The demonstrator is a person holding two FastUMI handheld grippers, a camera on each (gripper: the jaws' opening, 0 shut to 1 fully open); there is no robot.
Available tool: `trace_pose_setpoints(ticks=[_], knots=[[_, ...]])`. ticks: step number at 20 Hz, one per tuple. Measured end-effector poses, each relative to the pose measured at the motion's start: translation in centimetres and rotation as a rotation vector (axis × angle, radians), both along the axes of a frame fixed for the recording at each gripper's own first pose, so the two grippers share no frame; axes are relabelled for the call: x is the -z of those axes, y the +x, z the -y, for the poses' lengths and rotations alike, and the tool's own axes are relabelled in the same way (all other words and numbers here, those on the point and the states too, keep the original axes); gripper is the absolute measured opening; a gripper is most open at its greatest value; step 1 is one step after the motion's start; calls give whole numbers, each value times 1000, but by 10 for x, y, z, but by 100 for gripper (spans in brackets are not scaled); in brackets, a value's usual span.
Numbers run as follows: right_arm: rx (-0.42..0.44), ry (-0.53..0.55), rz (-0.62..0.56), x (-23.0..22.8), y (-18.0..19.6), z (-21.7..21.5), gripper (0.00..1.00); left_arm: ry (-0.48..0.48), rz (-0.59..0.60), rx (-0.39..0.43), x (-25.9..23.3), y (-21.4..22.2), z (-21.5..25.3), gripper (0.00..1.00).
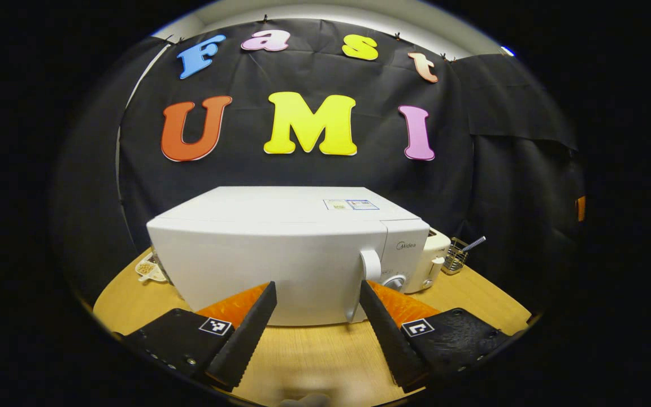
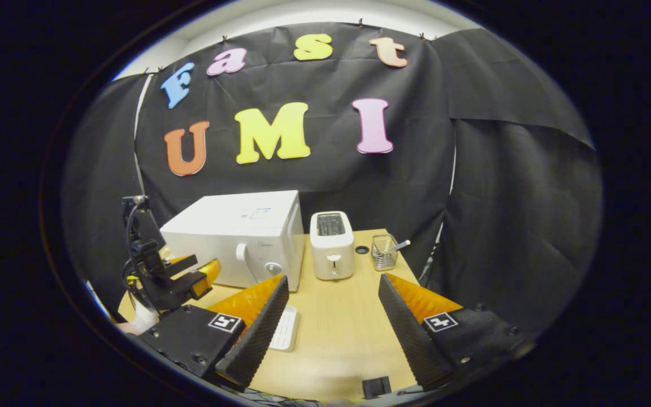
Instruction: Open the microwave oven with the left hand, put the food in, and close the microwave oven.
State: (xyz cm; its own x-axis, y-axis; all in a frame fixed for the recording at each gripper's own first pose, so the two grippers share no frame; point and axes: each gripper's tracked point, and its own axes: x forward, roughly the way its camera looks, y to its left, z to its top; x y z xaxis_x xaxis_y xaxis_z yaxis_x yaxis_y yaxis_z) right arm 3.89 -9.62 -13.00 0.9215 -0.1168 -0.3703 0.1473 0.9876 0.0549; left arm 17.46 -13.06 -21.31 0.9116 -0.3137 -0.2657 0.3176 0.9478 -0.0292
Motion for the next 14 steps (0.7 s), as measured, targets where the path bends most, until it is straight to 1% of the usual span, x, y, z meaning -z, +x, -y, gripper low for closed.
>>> trace_pose_setpoints(ticks=[2, 4, 9, 11, 14], knots=[[-32, -30, 28, -4, 4, -12, 100, -11, 14, -34, -21, -21, -18, 93], [-59, -57, 38, -2, 6, -24, 100, -19, 26, -44, -43, -46, -32, 93], [-114, -21, 96, -18, 6, -62, 100, 23, 65, -67, -104, -102, -72, 93], [-129, -15, 132, -32, 2, -75, 100, 10, 83, -71, -131, -123, -80, 93], [-146, 3, 191, -62, -6, -95, 100, 14, 125, -93, -172, -141, -97, 93]])
